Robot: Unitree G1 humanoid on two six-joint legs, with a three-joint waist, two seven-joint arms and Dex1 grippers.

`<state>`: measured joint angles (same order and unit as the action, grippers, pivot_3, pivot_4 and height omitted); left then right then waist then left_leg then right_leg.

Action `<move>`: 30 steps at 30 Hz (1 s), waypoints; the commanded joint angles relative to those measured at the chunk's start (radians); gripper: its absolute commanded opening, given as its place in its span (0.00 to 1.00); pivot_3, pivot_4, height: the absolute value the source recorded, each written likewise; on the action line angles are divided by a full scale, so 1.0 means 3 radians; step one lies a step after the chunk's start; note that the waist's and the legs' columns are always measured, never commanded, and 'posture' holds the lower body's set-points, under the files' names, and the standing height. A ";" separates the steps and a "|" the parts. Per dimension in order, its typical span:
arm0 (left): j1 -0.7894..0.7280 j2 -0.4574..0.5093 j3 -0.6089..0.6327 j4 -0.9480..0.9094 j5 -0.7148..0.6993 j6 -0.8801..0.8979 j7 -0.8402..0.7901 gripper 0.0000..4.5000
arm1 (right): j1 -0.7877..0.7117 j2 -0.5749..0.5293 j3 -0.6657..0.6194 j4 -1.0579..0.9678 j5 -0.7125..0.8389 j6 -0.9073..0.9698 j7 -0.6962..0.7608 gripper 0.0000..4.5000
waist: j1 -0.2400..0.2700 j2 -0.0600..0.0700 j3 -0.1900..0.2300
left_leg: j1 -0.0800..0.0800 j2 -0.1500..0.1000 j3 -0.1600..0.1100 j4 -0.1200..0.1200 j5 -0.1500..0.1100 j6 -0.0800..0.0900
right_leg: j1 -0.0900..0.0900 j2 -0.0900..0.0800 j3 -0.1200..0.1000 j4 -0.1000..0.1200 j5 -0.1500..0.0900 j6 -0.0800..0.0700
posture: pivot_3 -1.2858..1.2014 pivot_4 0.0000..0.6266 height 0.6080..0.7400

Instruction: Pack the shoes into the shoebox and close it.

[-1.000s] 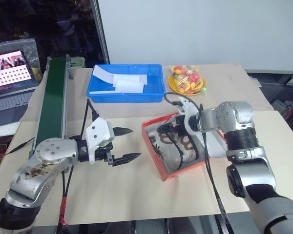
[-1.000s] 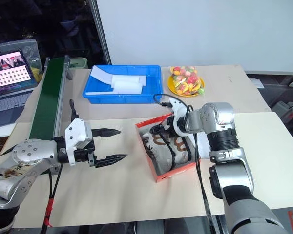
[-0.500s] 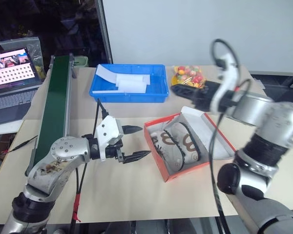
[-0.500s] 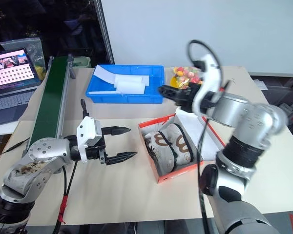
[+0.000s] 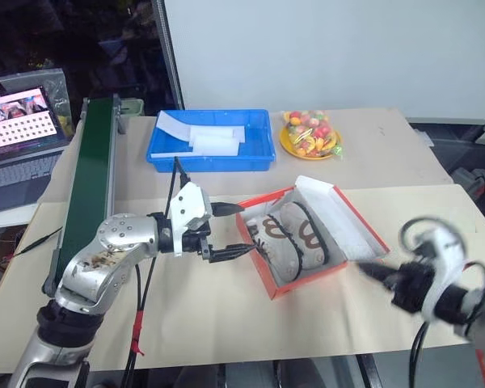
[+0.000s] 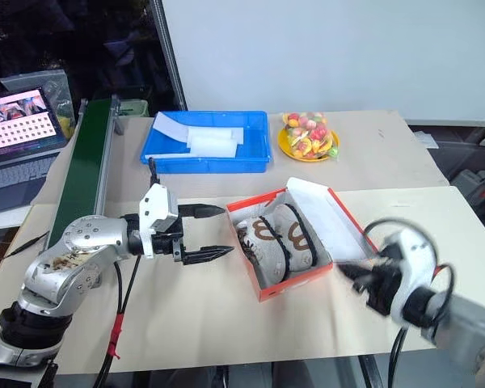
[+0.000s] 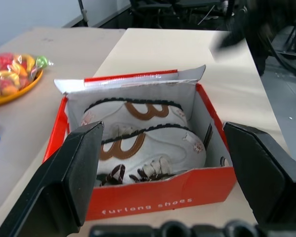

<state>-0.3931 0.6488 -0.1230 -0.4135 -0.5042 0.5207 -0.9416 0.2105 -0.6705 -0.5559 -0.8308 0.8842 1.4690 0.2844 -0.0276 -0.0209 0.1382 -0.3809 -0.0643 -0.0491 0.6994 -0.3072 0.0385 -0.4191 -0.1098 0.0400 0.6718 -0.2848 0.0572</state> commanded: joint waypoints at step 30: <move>-0.0043 -0.0018 0.0030 0.0015 0.0106 -0.0257 -0.0118 0.92 | -0.1307 0.2156 -0.0391 0.1102 0.1285 -0.2304 -0.1526 0.00 | -0.0034 0.0007 0.0002 | 0.0000 0.0014 -0.0001 -0.0015 0.0021 -0.0035 | -0.0009 0.0015 0.0003 -0.0017 0.0015 -0.0005 | 0.52 0.24 0.88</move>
<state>-0.3884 0.6396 -0.1295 -0.3837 -0.4714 0.4558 -0.9745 -0.1833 0.0078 -0.6879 -0.4686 1.2415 0.7970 -0.1637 -0.0378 -0.0189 0.1388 -0.3806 -0.0601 -0.0493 0.6949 -0.3008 0.0282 -0.4216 -0.1051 0.0409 0.6667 -0.2802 0.0556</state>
